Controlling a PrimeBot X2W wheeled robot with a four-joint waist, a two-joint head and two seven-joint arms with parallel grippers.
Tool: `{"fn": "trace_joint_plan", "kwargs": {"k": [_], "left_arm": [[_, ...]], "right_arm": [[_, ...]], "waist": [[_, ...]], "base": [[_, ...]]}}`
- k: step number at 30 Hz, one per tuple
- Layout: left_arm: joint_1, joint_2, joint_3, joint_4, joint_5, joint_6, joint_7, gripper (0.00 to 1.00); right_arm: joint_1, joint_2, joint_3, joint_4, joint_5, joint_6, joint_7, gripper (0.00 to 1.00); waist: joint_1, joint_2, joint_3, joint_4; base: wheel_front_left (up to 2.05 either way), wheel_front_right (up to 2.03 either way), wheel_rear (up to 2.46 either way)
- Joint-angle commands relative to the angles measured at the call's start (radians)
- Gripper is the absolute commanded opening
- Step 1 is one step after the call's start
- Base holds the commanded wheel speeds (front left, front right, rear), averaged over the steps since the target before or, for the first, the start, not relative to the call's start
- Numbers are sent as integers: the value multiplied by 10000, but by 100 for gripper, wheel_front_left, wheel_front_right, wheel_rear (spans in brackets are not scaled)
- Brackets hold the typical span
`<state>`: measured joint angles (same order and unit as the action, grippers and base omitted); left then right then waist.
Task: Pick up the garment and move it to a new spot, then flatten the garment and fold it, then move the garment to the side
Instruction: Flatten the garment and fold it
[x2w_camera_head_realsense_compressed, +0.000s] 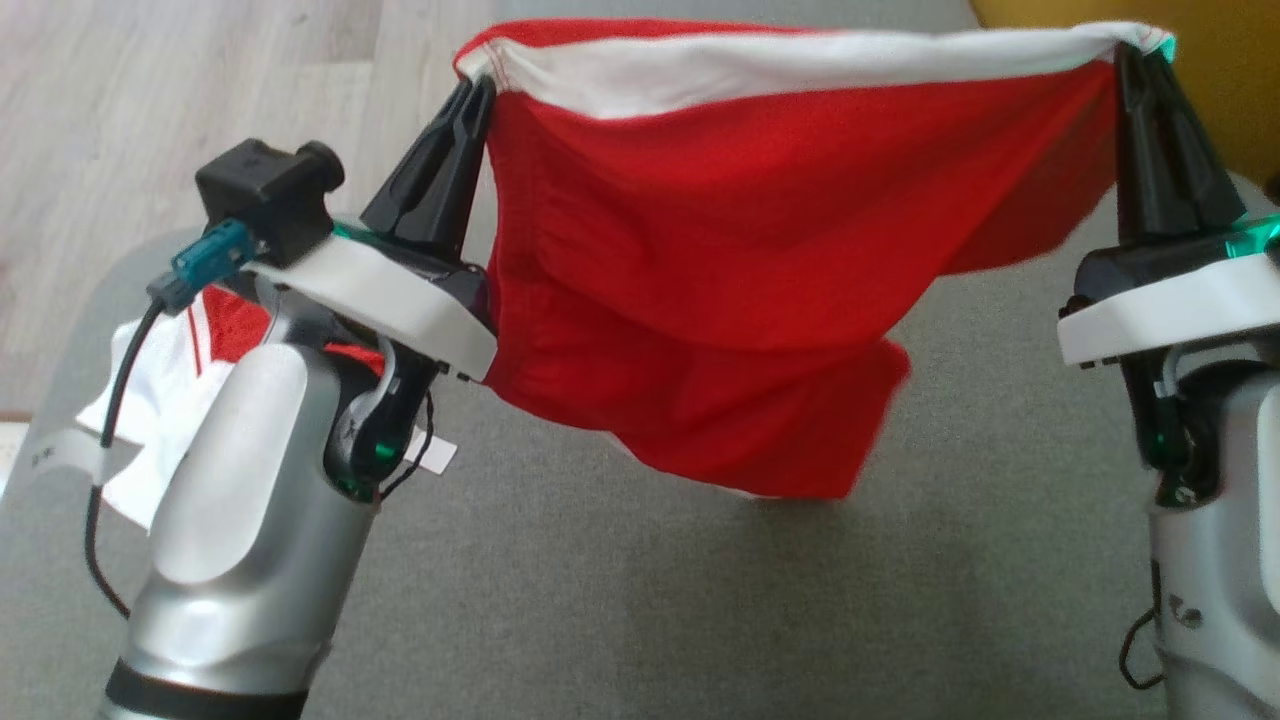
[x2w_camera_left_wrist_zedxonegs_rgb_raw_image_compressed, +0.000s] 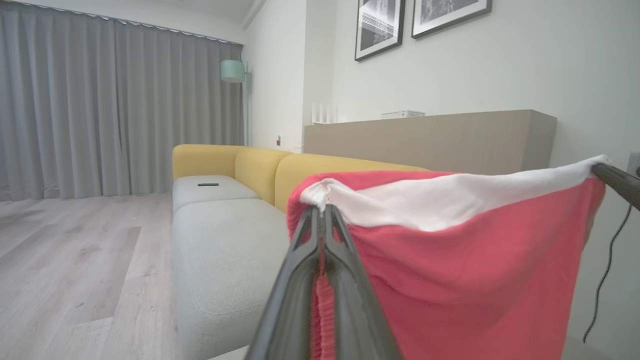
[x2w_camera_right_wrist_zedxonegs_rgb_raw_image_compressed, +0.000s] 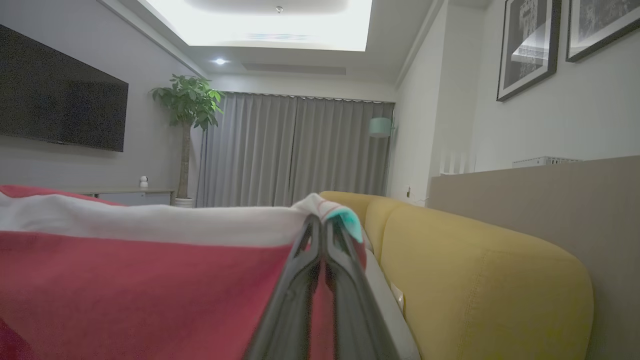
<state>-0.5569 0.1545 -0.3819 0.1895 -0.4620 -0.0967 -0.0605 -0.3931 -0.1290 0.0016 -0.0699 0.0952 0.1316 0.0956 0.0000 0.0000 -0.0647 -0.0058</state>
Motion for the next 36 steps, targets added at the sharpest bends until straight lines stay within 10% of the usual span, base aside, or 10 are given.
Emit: {"fn": "trace_joint_plan", "kwargs": {"k": [1,9,25,36], "left_arm": [[-533,330,345,-436,-64,30,81,0],[-1776,830,178,-411,146,-87,785,0],[-9137,906,-176,4766,896,-327,-1622,0],[-8119,424,-216,4982,818,-337,-2009,0]], "right_arm": [[-439,87,164,-461,-74,-9,121,0],[-2096,-655,641,54,-109,-9,458,0],[-10633,-1060,661,7441,-1670,-9,-3325,0],[-9338,-670,1215,8666,-2337,-9,-3570,0]], "waist": [[0,0,154,16],[0,0,2049,-422],[0,0,5179,-871],[0,0,5549,-778]], "base": [[0,0,0],[0,0,0],[0,0,0],[0,0,0]]}}
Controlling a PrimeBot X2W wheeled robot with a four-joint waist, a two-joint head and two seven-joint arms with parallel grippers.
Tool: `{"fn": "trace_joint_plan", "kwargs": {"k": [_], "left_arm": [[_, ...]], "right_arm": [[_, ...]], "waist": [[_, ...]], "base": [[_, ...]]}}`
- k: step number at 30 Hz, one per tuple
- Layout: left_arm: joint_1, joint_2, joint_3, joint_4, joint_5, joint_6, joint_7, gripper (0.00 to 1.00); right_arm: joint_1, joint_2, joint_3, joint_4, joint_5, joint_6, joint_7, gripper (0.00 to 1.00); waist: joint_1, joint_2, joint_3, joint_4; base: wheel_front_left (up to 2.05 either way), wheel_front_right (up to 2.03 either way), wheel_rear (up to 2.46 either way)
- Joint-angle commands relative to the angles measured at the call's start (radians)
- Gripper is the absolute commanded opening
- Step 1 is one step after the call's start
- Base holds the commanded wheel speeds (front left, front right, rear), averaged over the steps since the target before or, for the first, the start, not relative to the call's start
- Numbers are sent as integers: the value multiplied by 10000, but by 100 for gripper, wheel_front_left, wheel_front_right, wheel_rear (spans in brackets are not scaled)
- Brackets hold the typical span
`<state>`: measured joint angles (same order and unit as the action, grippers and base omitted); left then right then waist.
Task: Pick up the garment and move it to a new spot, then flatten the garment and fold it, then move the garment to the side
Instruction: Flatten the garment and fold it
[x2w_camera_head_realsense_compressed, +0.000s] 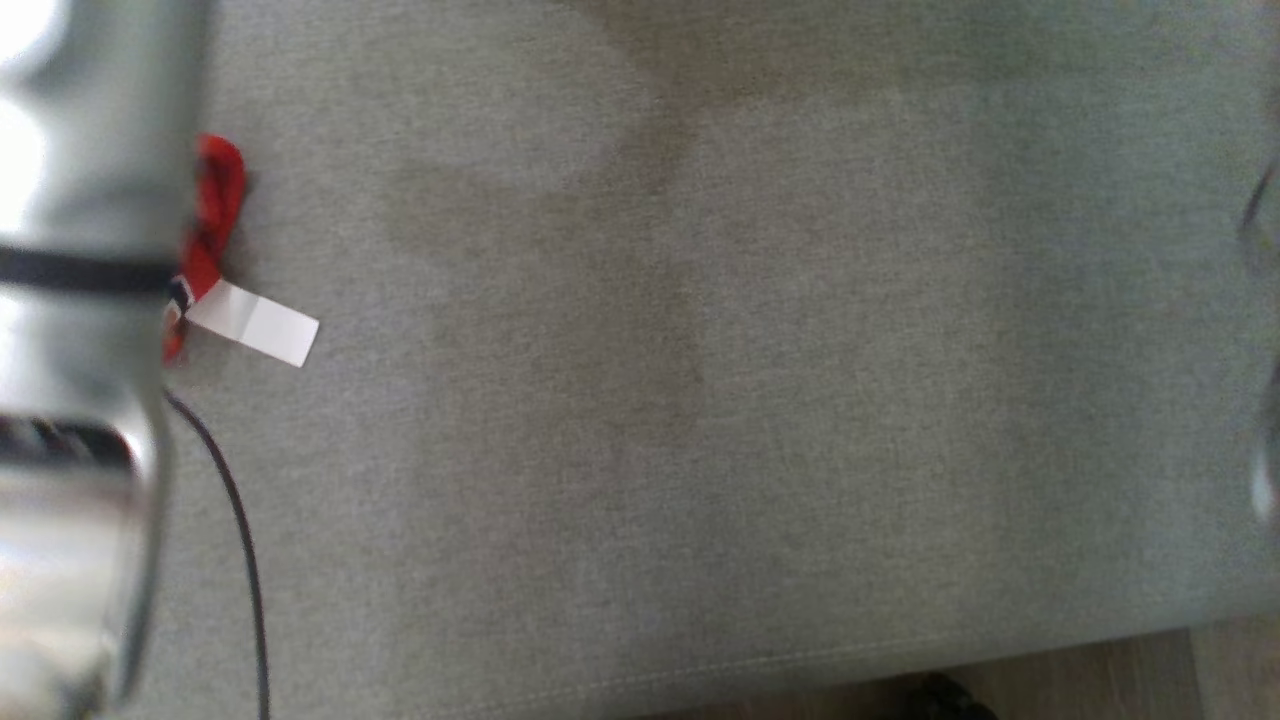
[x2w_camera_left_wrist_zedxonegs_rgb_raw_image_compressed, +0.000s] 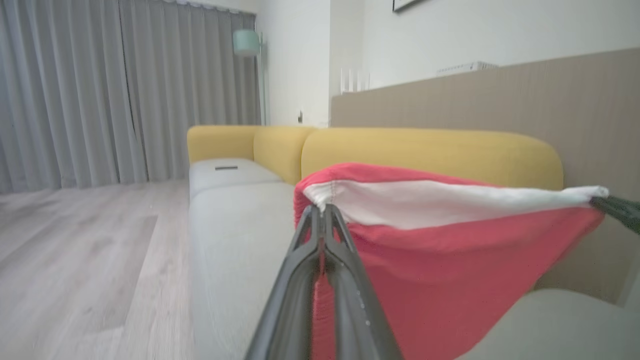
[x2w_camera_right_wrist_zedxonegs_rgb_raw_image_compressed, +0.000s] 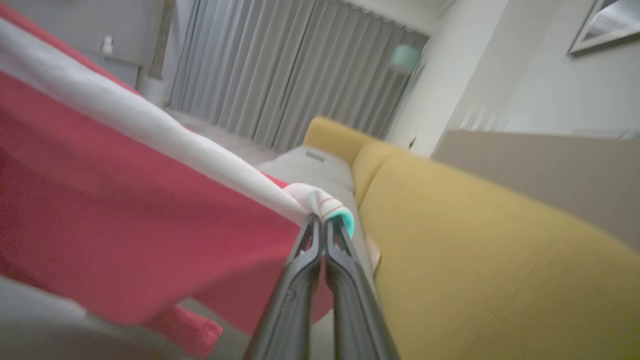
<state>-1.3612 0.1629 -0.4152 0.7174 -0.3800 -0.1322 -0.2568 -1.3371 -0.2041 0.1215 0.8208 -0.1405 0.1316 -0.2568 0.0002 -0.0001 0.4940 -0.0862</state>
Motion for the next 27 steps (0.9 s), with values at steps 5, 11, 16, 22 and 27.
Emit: {"fn": "trace_joint_plan", "kwargs": {"k": [5,11,16,22,27], "left_arm": [[2009,429,-467,-712,-80,17,-47,0],[4471,671,-1450,-1145,-410,16,-48,0],[6084,797,-2617,-1432,-499,16,-48,0],[7046,1028,-3357,-1880,-227,16,-48,0],[7888,1055,-3409,-2181,-250,16,-49,0]], "right_arm": [[1678,-207,1528,546,806,-9,-47,0],[3301,-1113,4144,1364,2284,-9,-48,0],[4250,-2206,6458,1218,3931,-9,220,0],[5015,-3711,8872,-14,5945,-9,1044,0],[5394,-4887,10373,-1306,7181,-9,1662,0]], "waist": [[-2,1,-383,215],[-2,1,-1144,487],[-2,1,-1671,676],[-2,1,-2322,736],[-2,1,-3073,657]], "base": [[0,0,0],[0,0,0],[0,0,0],[0,0,0],[0,0,0]]}}
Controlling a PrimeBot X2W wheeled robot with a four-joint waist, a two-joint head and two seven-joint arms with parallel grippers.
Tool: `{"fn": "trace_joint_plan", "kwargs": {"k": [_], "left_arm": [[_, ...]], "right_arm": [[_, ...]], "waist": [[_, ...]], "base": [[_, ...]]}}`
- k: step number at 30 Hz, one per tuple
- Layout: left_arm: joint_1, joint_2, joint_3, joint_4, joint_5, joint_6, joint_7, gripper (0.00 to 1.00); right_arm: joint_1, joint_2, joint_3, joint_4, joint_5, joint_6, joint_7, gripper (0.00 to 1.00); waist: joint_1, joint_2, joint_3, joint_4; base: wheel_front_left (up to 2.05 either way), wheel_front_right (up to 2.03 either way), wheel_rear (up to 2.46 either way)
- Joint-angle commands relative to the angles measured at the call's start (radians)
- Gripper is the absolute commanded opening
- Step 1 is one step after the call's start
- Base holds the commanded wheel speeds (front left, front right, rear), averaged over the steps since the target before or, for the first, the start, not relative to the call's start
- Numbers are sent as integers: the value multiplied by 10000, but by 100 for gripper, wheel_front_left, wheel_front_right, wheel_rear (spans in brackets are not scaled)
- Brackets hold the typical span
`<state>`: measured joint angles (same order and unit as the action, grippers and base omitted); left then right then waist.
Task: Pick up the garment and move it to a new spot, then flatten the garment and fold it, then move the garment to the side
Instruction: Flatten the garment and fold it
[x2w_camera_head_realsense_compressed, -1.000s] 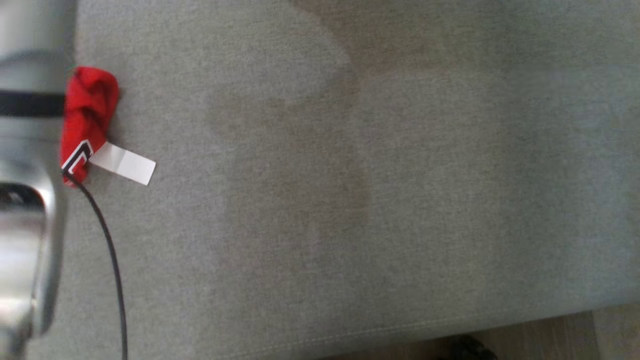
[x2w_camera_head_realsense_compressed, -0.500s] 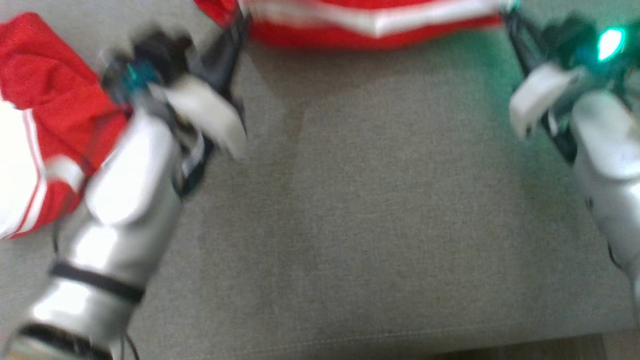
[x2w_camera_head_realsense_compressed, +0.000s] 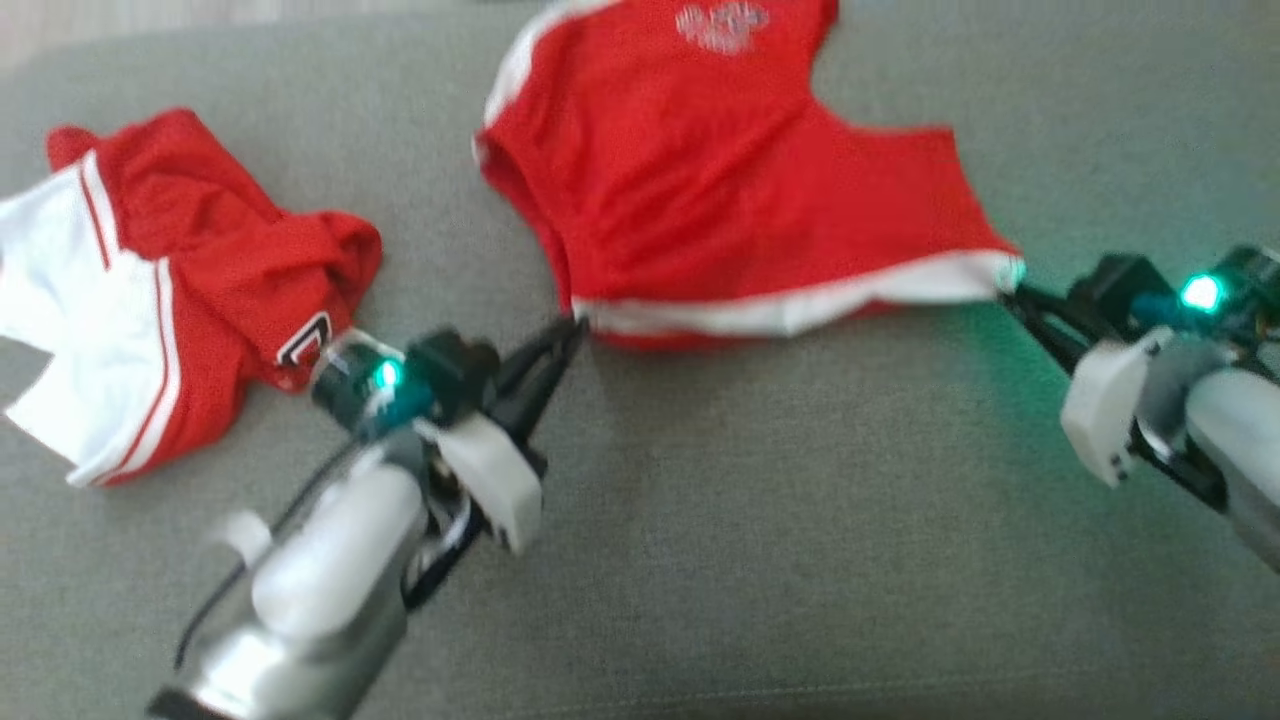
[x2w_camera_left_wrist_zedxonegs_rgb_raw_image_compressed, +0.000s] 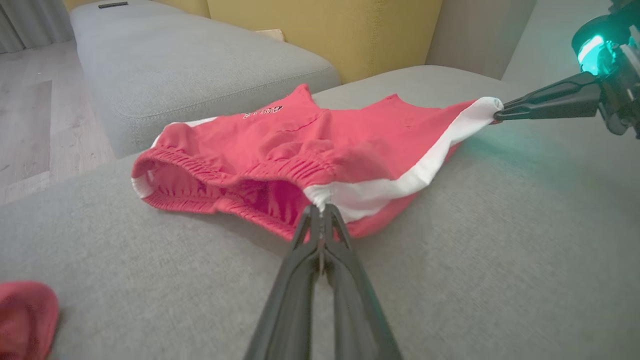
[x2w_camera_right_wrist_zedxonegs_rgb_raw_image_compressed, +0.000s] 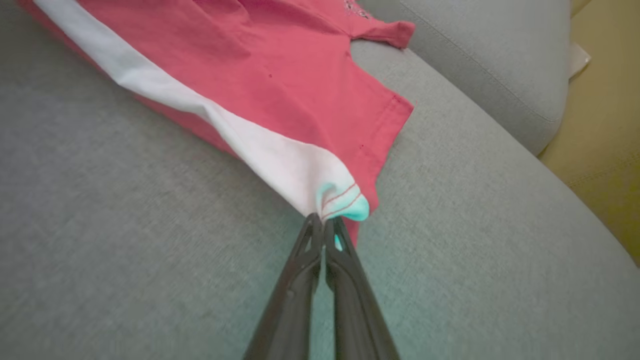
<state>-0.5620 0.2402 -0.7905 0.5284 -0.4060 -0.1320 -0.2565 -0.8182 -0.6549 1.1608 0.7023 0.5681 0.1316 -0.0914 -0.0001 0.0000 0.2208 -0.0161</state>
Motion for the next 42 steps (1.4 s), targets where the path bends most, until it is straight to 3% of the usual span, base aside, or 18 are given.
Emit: {"fn": "trace_joint_plan", "kwargs": {"k": [1,11,20,34,42], "left_arm": [[102,285,348,-372,-7,14,-52,0],[2144,322,286,-1587,-83,14,-53,0],[2764,450,72,-2434,-122,46,-53,0],[1031,-163,752,-2584,-32,186,-53,0],[-185,-854,817,-2203,124,118,-53,0]], "right_arm": [[283,-582,198,-329,317,-9,144,0],[1413,-2660,1008,-2634,1916,-9,1640,0],[1624,-3974,445,-4031,2044,-9,1989,0],[-297,-3002,-1412,-3923,58,-9,1732,0],[-2180,-2469,-940,-3026,-638,-9,1806,0]], "waist": [[1,0,-493,-72],[1,0,-1706,-228],[1,0,-1809,-121],[1,0,-62,840],[1,0,1012,1618]], "base": [[0,0,0],[0,0,0],[0,0,0],[0,0,0],[0,0,0]]}}
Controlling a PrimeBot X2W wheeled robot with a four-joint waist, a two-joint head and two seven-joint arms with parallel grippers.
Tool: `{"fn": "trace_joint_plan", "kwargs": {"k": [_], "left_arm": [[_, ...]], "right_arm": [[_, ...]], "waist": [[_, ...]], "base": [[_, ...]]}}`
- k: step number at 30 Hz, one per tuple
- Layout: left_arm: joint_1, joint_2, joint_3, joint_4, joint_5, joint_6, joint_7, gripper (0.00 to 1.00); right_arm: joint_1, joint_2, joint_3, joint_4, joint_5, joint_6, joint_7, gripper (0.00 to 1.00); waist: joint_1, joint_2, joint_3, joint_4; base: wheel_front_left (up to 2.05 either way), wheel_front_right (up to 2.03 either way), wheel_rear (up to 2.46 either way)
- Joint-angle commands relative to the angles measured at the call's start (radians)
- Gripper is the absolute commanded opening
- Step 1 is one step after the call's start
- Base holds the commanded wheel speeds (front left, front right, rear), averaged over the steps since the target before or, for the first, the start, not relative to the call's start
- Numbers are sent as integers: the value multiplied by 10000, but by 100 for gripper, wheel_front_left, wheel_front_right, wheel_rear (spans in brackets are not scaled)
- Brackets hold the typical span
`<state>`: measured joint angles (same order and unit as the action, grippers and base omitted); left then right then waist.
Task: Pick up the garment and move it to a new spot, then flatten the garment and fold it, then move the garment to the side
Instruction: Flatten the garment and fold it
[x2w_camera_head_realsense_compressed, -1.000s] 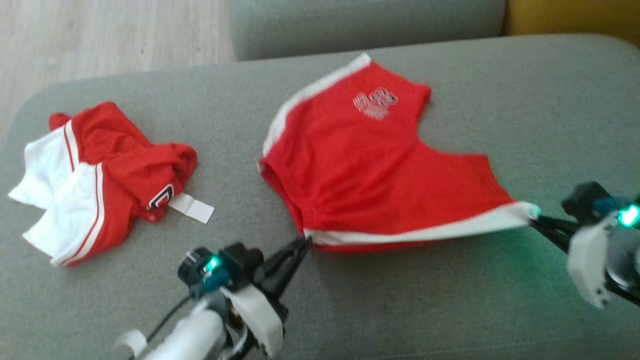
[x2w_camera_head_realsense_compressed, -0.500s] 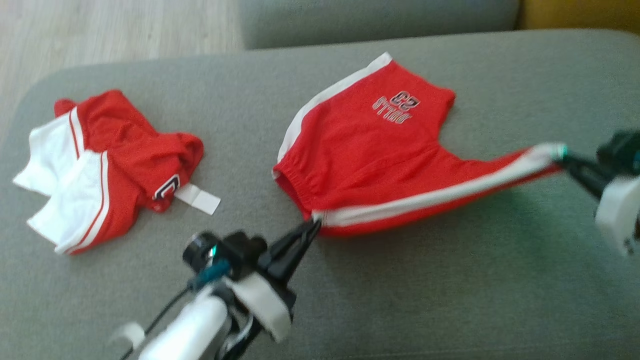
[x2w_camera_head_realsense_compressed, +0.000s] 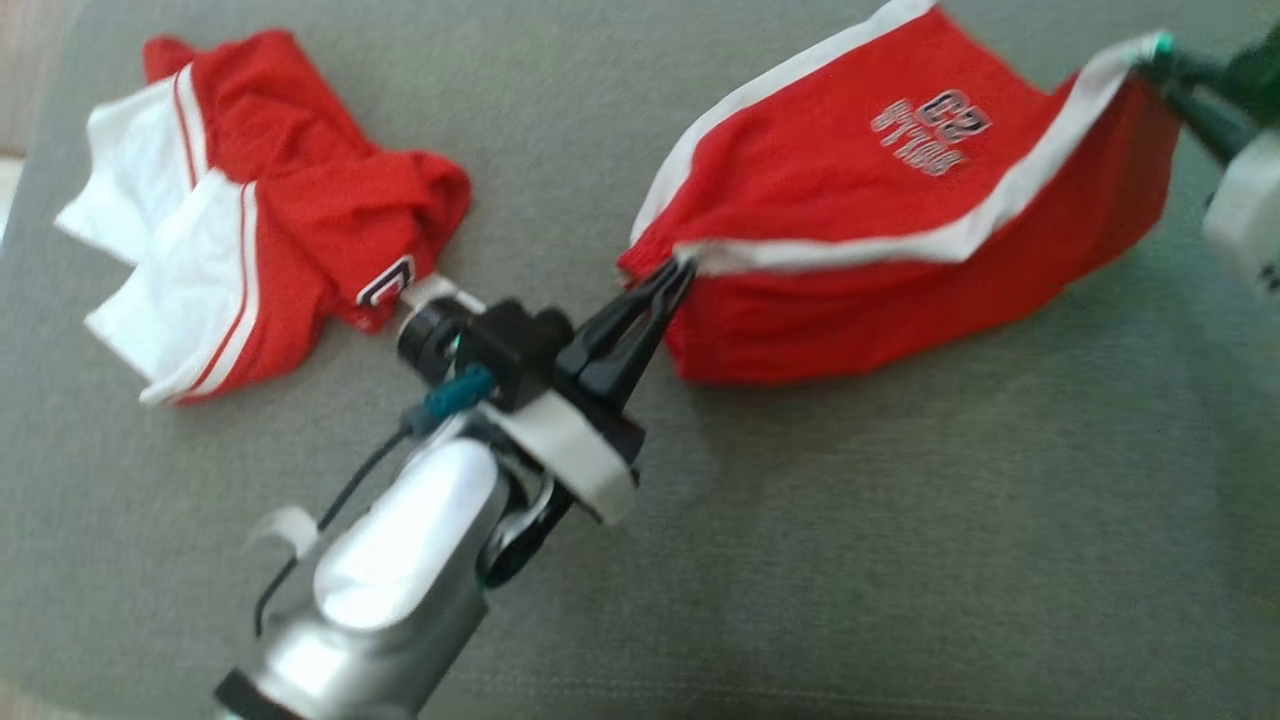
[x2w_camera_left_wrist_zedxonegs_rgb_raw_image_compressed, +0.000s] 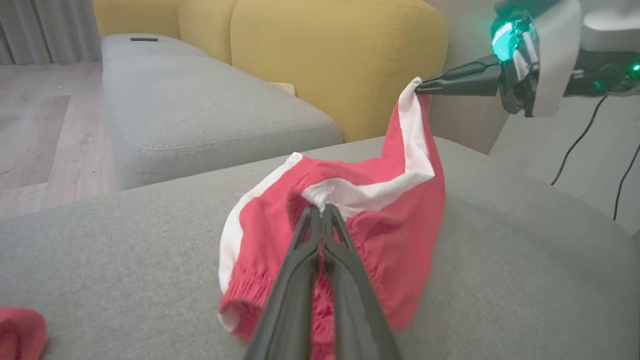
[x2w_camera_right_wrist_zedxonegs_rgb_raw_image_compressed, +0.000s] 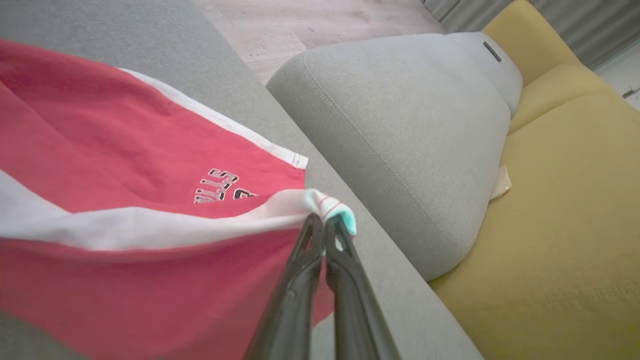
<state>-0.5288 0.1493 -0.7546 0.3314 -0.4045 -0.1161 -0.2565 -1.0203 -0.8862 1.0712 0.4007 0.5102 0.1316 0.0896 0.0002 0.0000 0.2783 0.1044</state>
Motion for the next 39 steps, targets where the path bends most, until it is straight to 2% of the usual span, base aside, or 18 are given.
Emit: {"fn": "trace_joint_plan", "kwargs": {"k": [1,15,30,31,32,33,39], "left_arm": [[-645,-25,489,-181,119,-47,-53,0],[-1860,-757,1252,485,495,-32,-53,0],[-2177,-972,1500,918,580,-86,-53,0],[-2212,-976,1489,980,575,-89,-53,9],[-2245,-979,1487,1036,578,-92,-53,56],[-2277,-982,1493,1089,601,-92,-53,98],[-2259,-987,1603,1385,613,-32,-53,100]], "right_arm": [[-403,-113,37,162,-67,-9,11,0],[-3053,701,1446,2804,52,-9,-211,0],[-3893,1366,1974,4243,28,-9,-970,0],[-3932,1418,1989,4287,-3,-9,-1105,54],[-3926,1483,1999,4351,65,-9,-1170,100],[-3934,1535,2010,4418,97,-9,-1230,100],[-3716,1806,2054,4907,271,-9,-1552,100]], "waist": [[-2,0,560,503],[-2,0,1777,1225],[-2,0,2329,1401],[-2,0,2351,1395],[-2,0,2363,1384],[-2,0,2369,1369],[-2,0,2142,1155]], "base": [[0,0,0],[0,0,0],[0,0,0],[0,0,0],[0,0,0],[0,0,0],[0,0,0]]}}
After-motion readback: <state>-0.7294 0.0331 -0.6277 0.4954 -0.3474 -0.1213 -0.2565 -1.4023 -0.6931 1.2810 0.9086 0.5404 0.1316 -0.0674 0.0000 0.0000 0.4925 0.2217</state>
